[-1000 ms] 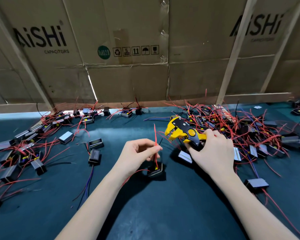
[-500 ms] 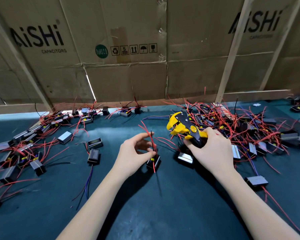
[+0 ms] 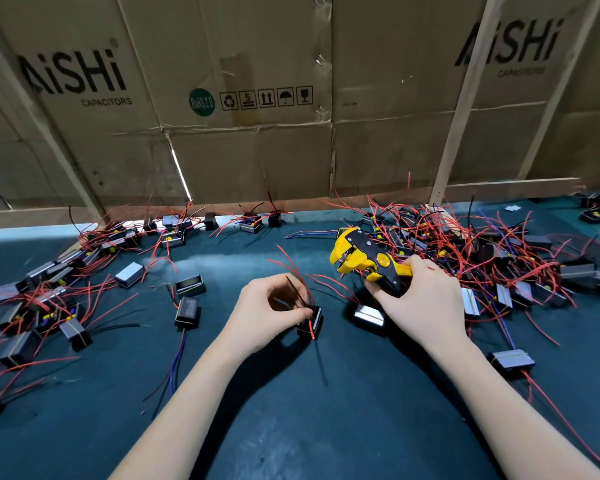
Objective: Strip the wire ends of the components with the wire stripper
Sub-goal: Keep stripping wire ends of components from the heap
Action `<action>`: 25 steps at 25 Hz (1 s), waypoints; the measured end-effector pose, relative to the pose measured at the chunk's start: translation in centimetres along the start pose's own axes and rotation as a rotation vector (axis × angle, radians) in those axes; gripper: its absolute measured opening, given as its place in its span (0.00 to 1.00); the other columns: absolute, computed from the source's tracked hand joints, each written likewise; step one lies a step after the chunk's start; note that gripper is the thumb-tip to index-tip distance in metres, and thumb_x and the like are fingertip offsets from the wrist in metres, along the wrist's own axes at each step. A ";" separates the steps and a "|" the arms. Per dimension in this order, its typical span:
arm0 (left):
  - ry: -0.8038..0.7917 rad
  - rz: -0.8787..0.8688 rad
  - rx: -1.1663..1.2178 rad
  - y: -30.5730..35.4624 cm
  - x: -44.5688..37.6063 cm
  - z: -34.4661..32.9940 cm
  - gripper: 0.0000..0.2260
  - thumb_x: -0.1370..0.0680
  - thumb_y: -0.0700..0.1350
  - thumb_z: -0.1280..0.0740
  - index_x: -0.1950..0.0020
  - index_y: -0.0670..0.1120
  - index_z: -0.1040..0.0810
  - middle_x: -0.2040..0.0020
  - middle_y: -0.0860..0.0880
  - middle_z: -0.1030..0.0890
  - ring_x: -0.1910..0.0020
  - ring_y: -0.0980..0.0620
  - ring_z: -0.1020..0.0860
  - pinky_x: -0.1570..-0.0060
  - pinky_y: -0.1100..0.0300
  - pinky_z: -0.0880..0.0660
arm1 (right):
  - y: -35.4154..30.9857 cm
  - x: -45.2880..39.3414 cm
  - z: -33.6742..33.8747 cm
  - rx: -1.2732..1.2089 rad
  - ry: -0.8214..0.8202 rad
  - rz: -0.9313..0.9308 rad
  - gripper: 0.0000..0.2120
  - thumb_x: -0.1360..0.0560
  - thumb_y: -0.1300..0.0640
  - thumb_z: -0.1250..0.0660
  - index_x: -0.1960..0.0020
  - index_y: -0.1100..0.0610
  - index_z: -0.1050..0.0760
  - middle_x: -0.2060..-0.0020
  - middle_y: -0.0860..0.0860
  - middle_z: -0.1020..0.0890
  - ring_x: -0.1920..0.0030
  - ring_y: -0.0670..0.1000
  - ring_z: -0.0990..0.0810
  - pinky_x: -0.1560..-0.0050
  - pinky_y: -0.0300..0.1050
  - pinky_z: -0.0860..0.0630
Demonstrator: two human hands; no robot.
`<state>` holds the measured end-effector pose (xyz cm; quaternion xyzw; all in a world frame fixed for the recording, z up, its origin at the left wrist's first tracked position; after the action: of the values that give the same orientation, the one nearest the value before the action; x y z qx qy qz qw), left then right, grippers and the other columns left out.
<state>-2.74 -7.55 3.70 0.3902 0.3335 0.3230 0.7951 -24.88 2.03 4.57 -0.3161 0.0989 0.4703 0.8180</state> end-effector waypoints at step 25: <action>0.127 0.006 0.280 0.0 0.2 -0.4 0.07 0.19 0.42 0.34 0.52 0.46 0.17 0.71 0.51 0.23 0.72 0.57 0.29 0.67 0.68 0.32 | -0.2 0.2 0.0 0.034 0.061 0.045 0.26 0.33 0.33 0.31 0.57 0.57 0.27 0.60 0.52 0.21 0.55 0.59 0.21 0.54 0.51 0.28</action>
<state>-2.91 -7.22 3.46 0.4770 0.4239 0.2996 0.7092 -24.65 2.10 4.54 -0.3141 0.1391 0.4768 0.8091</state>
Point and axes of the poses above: each hand's wrist, its own x-axis away from the middle knuckle, its own z-axis out of the back of the hand, y = z × x, the point moved 8 cm from there along -x, towards the middle knuckle
